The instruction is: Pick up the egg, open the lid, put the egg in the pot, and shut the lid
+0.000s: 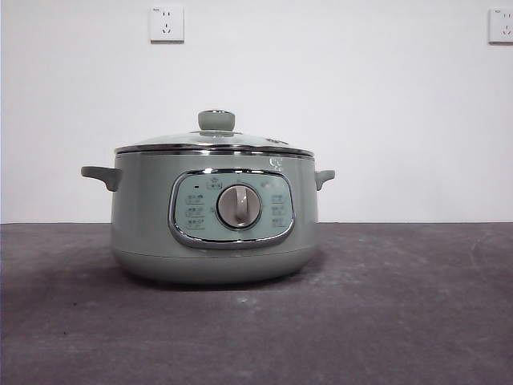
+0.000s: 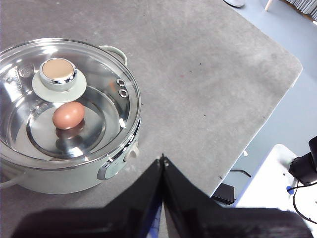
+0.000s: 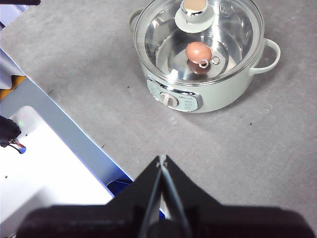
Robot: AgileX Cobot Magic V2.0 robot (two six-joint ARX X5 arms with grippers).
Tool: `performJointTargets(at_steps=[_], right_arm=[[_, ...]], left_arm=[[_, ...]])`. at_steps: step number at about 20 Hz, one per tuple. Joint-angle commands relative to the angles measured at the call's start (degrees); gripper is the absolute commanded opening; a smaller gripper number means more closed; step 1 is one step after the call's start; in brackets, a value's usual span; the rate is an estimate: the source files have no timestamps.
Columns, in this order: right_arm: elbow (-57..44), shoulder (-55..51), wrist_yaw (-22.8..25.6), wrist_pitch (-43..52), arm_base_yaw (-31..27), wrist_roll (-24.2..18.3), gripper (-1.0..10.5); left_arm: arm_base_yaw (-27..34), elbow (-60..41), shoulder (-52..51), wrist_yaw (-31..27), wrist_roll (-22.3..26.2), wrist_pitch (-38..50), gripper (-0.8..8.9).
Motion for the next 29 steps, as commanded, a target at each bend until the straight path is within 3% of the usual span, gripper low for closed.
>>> performJointTargets(at_steps=[1, 7, 10, 13, 15, 18, 23, 26, 29], right_arm=[[-0.1, -0.2, 0.1, -0.9, 0.0, 0.5, 0.0], [-0.1, -0.2, 0.1, -0.9, 0.0, 0.5, 0.0], [-0.1, -0.2, 0.1, -0.9, 0.0, 0.5, 0.0], [-0.1, -0.2, 0.1, -0.9, 0.0, 0.5, 0.0], [-0.1, -0.2, 0.1, -0.9, 0.0, 0.5, 0.0], [-0.1, -0.3, 0.1, -0.9, 0.0, 0.5, 0.0], [-0.1, -0.3, 0.1, -0.9, 0.0, 0.5, 0.0], [-0.1, -0.2, 0.1, -0.9, 0.0, 0.5, 0.0], [-0.1, -0.3, 0.1, -0.9, 0.0, 0.5, 0.0]], left_arm=[[-0.1, 0.1, 0.0, -0.1, 0.3, 0.2, -0.04], [0.0, 0.1, 0.1, -0.6, 0.4, 0.3, -0.04], [0.0, 0.1, 0.1, -3.7, 0.3, -0.5, -0.04], [1.6, 0.0, -0.7, -7.8, 7.0, -0.2, -0.04], [5.7, 0.0, -2.9, -7.7, 9.9, 0.3, -0.04], [14.1, -5.2, -9.5, -7.3, 11.0, 12.4, -0.04], [26.2, -30.4, -26.6, -9.2, 11.4, 44.3, -0.04], [28.8, -45.2, -36.5, -12.2, 11.4, 51.7, -0.04], [29.7, -56.8, -44.9, -12.3, 11.3, 52.6, -0.04]])
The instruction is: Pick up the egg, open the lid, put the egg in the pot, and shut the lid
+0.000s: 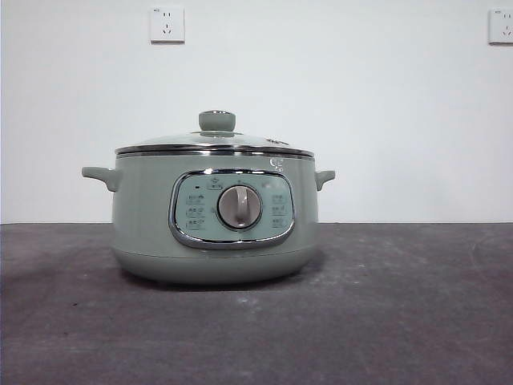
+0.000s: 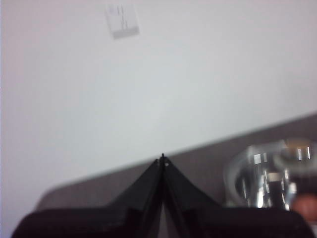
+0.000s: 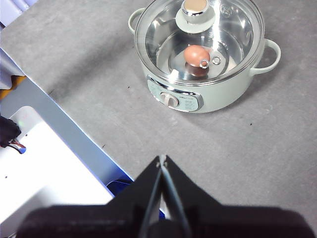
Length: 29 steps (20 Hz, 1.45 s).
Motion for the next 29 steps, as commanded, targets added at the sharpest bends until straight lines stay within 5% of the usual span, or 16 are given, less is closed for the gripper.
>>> performJointTargets(at_steps=[1, 13, 29], right_arm=[[-0.1, -0.4, 0.0, -0.9, 0.0, 0.5, 0.0], [-0.1, -0.4, 0.0, -0.9, 0.0, 0.5, 0.0], [-0.1, -0.5, 0.0, -0.9, 0.0, 0.5, 0.0]], left_arm=[[0.3, -7.6, -5.1, -0.3, 0.6, 0.6, -0.04], [0.3, -27.8, -19.1, -0.2, -4.2, -2.3, -0.04], [0.3, -28.7, -19.1, 0.0, -6.4, -5.0, -0.04]])
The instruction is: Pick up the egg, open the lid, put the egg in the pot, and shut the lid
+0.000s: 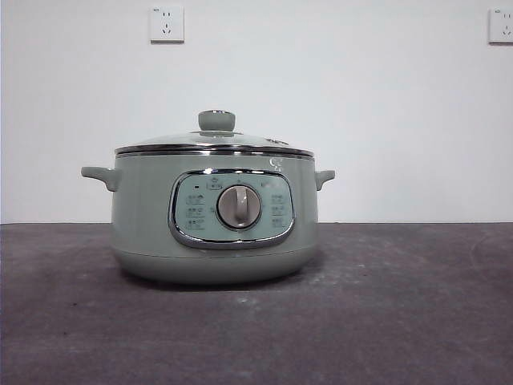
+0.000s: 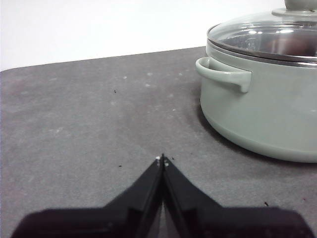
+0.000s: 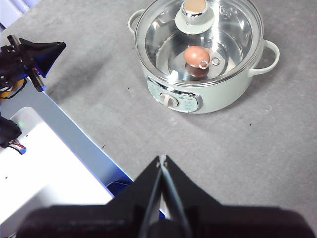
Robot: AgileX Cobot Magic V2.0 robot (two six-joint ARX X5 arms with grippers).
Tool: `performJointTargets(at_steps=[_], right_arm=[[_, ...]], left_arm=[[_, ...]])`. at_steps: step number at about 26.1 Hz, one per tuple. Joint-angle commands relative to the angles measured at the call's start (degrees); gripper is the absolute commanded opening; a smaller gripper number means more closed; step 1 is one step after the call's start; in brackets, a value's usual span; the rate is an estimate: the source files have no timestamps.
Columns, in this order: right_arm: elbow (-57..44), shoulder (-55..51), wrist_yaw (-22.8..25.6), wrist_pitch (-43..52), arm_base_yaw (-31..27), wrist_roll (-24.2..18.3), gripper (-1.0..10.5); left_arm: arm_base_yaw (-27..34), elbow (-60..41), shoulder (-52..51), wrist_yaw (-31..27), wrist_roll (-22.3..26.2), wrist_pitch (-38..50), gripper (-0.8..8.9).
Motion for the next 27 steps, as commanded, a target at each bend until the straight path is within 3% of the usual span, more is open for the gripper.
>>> performJointTargets(at_steps=[1, 5, 9, 11, 13, 16, 21, 27], right_arm=[[-0.1, -0.1, 0.0, -0.9, 0.0, 0.5, 0.0], [-0.1, 0.0, 0.3, 1.2, -0.1, -0.9, 0.0], [-1.1, -3.2, -0.4, 10.4, -6.2, -3.7, 0.0], [-5.4, -6.9, -5.5, 19.2, -10.7, -3.1, 0.0], [-12.9, -11.6, -9.1, 26.6, -15.6, -3.2, 0.0], [-30.7, -21.4, -9.0, 41.9, -22.3, -4.7, 0.0], [-51.1, -32.2, -9.0, 58.5, -27.1, -4.8, 0.0], [-69.6, -43.1, -7.5, 69.0, -29.7, -4.9, 0.0]], left_arm=[[0.1, -0.8, -0.2, 0.0, -0.4, 0.0, -0.04], [0.1, -0.8, -0.2, 0.0, -0.4, 0.0, -0.04], [0.1, -0.8, -0.2, -0.1, -0.4, 0.0, -0.04], [0.1, -0.8, -0.2, 0.0, -0.4, 0.0, -0.04], [0.1, -0.8, -0.2, 0.0, -0.4, 0.0, -0.04], [0.1, -0.8, -0.2, 0.0, -0.4, 0.0, -0.04], [0.1, -0.8, -0.2, 0.0, -0.4, 0.0, -0.04], [0.1, -0.8, -0.2, 0.0, -0.4, 0.0, -0.04]])
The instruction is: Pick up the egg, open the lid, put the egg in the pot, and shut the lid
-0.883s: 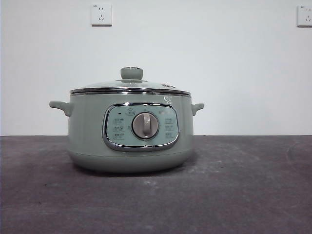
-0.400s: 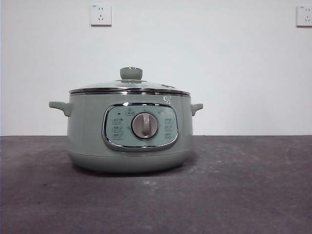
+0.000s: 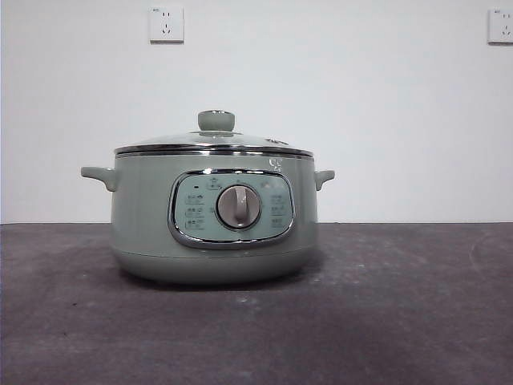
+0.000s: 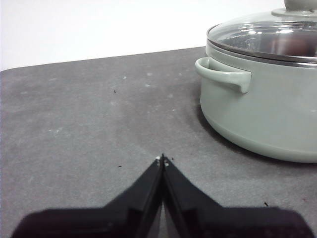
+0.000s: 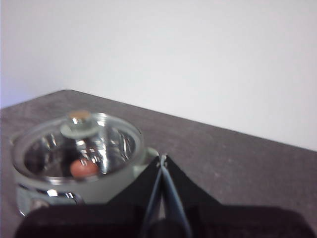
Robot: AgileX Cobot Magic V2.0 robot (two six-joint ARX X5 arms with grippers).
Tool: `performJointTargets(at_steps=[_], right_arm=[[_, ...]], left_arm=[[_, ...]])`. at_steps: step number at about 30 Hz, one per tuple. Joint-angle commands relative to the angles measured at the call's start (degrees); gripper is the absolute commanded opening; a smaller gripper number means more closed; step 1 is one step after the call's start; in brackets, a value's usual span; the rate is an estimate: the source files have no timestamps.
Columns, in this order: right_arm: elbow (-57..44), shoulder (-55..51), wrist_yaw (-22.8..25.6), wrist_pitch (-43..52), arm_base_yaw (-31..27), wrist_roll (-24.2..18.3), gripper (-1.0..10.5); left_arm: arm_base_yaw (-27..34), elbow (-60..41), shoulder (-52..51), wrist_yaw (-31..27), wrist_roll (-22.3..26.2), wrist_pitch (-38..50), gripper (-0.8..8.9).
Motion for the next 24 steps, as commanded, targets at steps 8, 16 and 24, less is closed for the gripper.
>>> performJointTargets(at_steps=[8, 16, 24], right_arm=[[-19.7, -14.8, 4.5, 3.4, -0.6, 0.0, 0.0], [-29.5, -21.5, 4.5, 3.4, -0.6, 3.1, 0.0], [-32.0, -22.9, 6.0, 1.6, -0.6, 4.1, 0.0]], left_arm=[[0.1, -0.8, -0.2, 0.0, -0.4, 0.0, -0.04], [0.1, -0.8, -0.2, 0.0, -0.4, 0.0, -0.04], [0.1, -0.8, -0.2, 0.0, -0.4, 0.0, -0.04]])
